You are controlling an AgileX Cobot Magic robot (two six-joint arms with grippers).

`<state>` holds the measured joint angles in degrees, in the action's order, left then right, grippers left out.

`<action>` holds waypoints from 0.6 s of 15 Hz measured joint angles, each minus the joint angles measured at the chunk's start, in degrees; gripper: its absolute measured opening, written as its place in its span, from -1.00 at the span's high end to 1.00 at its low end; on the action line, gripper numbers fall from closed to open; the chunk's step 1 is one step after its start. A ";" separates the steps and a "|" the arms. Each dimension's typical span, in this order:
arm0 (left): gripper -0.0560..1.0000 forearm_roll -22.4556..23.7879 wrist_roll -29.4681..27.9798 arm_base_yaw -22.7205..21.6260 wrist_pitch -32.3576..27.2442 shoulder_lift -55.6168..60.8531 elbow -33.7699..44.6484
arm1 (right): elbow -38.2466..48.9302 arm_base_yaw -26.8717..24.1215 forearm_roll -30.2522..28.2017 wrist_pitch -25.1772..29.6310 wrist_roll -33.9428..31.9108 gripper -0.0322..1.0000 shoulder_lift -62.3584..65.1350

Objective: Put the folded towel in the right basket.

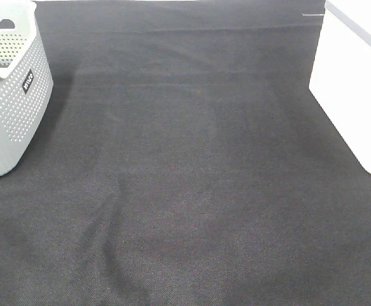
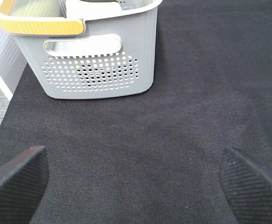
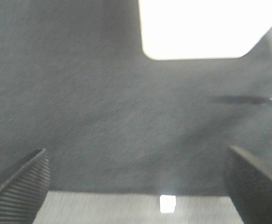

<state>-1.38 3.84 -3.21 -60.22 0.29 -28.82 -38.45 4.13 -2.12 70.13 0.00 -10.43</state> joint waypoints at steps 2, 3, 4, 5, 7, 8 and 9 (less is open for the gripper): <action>-0.84 -0.06 0.00 0.00 0.00 0.00 0.00 | 1.43 0.00 0.00 0.00 0.00 -0.93 6.65; -0.84 -0.06 0.00 0.00 0.00 0.00 0.00 | 2.06 0.00 0.74 0.06 0.00 -0.93 9.22; -0.84 -0.11 0.00 0.00 0.00 0.00 0.00 | 2.69 0.00 2.12 0.06 0.00 -0.93 10.60; -0.84 -0.17 0.00 0.00 0.00 0.00 0.00 | 3.78 0.00 3.04 0.06 0.52 -0.93 10.66; -0.84 -0.46 0.00 0.00 0.00 0.00 0.00 | 9.40 0.00 4.07 -0.29 2.92 -0.93 10.66; -0.84 -0.52 0.00 0.00 0.00 0.00 0.00 | 10.08 0.00 4.47 -1.26 3.04 -0.93 10.66; -0.84 -0.52 0.00 0.00 0.00 0.00 0.00 | 10.77 0.00 5.27 -3.72 3.04 -0.93 10.66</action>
<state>-1.89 3.84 -3.21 -60.22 0.29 -28.82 -27.67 4.13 3.15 66.41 3.04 0.23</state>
